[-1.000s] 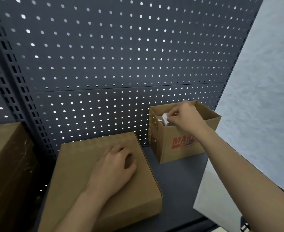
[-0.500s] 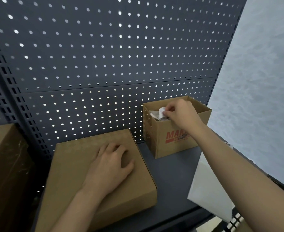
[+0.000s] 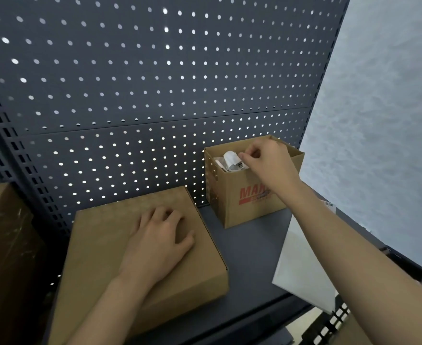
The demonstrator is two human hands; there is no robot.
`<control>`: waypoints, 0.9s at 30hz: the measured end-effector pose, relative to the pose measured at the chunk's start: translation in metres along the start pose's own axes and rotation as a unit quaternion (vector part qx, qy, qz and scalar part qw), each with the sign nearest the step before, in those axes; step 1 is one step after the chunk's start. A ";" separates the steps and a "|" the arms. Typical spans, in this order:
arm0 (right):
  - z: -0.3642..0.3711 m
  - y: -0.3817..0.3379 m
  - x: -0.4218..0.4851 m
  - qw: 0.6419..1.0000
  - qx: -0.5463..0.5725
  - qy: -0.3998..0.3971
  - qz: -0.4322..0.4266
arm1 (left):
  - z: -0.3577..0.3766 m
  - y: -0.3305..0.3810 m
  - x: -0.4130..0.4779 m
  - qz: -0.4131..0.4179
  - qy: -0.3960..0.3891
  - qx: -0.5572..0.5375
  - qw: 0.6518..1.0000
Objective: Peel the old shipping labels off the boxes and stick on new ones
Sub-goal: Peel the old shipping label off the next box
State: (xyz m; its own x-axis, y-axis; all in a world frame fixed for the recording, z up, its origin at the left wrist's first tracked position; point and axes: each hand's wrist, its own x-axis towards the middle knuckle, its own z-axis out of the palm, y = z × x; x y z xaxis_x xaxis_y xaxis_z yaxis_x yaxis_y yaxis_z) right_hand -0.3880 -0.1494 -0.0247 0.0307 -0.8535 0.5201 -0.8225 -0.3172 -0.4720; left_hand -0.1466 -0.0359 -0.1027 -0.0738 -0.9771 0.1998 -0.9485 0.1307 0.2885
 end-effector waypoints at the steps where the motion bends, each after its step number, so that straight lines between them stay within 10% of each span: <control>1: 0.001 0.001 -0.004 1.000 -0.003 0.002 -0.003 | 0.000 0.000 0.000 0.002 -0.002 0.000 1.000; 13: -0.047 -0.004 -0.070 0.989 0.039 0.141 -0.039 | 0.004 0.014 0.003 0.094 0.057 -0.101 0.989; 27: -0.037 0.098 -0.217 0.920 -0.054 -0.055 0.385 | 0.037 0.095 -0.020 0.290 0.067 -0.217 0.930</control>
State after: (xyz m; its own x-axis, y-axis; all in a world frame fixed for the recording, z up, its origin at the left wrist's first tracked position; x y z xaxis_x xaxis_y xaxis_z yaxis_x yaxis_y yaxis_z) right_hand -0.4962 0.0202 -0.1577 -0.5332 -0.8458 -0.0165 -0.6757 0.4375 -0.5933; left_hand -0.2462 -0.0107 -0.1135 -0.4684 -0.6952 0.5453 -0.5455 0.7130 0.4404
